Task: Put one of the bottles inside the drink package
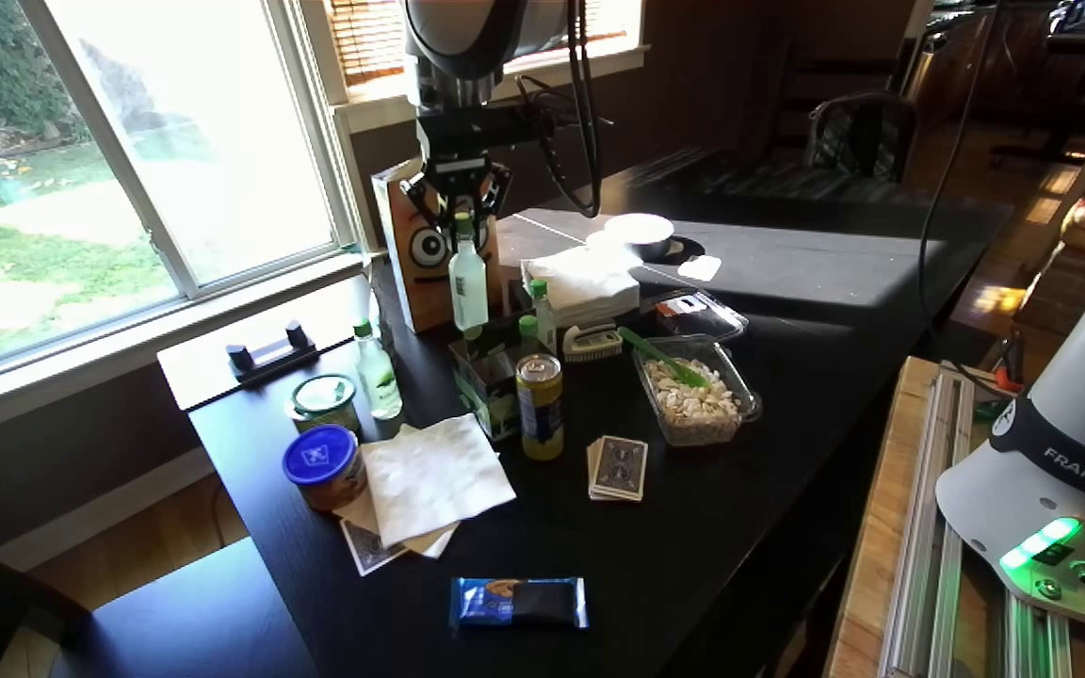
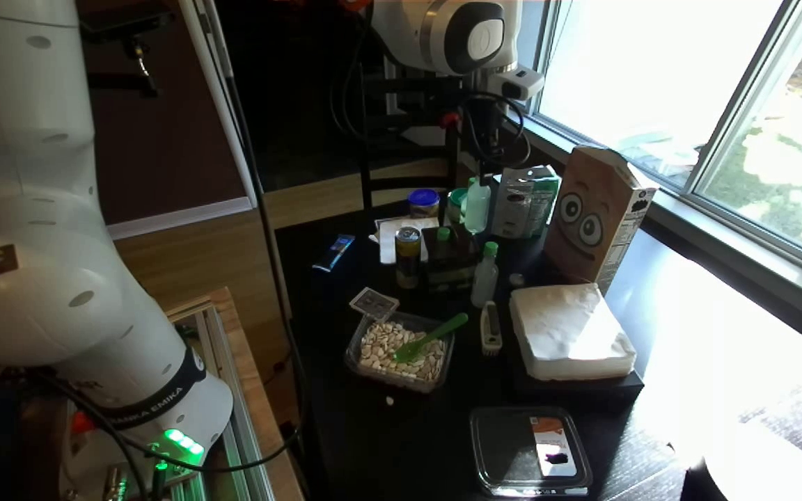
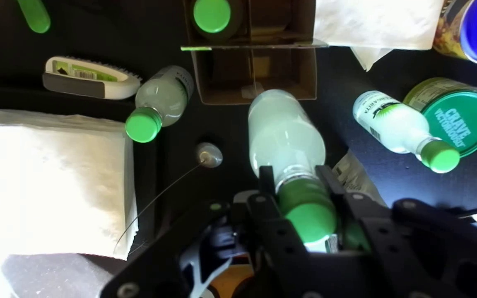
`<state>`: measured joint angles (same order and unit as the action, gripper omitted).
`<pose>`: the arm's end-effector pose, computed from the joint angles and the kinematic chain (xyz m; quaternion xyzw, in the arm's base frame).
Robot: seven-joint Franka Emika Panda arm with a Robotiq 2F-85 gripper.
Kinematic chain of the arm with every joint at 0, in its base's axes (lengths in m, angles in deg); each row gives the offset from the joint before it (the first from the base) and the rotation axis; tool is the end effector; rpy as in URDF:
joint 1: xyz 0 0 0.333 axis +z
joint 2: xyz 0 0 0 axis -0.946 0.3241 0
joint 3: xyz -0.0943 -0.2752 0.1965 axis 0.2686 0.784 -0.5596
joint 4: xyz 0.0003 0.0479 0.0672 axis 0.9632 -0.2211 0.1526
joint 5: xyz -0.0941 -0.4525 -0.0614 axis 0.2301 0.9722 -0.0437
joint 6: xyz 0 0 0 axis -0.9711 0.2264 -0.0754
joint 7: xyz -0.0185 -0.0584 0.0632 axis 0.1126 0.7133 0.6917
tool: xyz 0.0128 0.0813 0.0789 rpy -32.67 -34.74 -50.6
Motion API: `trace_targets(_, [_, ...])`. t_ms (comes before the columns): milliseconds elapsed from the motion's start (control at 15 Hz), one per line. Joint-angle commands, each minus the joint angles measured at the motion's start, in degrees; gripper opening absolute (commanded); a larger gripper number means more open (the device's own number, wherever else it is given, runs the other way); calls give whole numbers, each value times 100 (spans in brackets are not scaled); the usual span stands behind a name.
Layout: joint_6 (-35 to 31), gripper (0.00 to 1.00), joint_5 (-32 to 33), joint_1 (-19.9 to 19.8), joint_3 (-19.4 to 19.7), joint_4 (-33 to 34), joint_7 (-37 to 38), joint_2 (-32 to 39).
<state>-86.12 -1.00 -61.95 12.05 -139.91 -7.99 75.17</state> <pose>0.7011 0.0942 0.3209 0.9732 -0.2236 0.0539 0.0079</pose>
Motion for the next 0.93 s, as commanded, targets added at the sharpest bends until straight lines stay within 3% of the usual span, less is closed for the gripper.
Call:
trace_targets(0, [67, 7, 86, 75, -28, -131, 38, -151])
trace_targets(867, [241, 7, -3, 105, -111, -177, -27, -66])
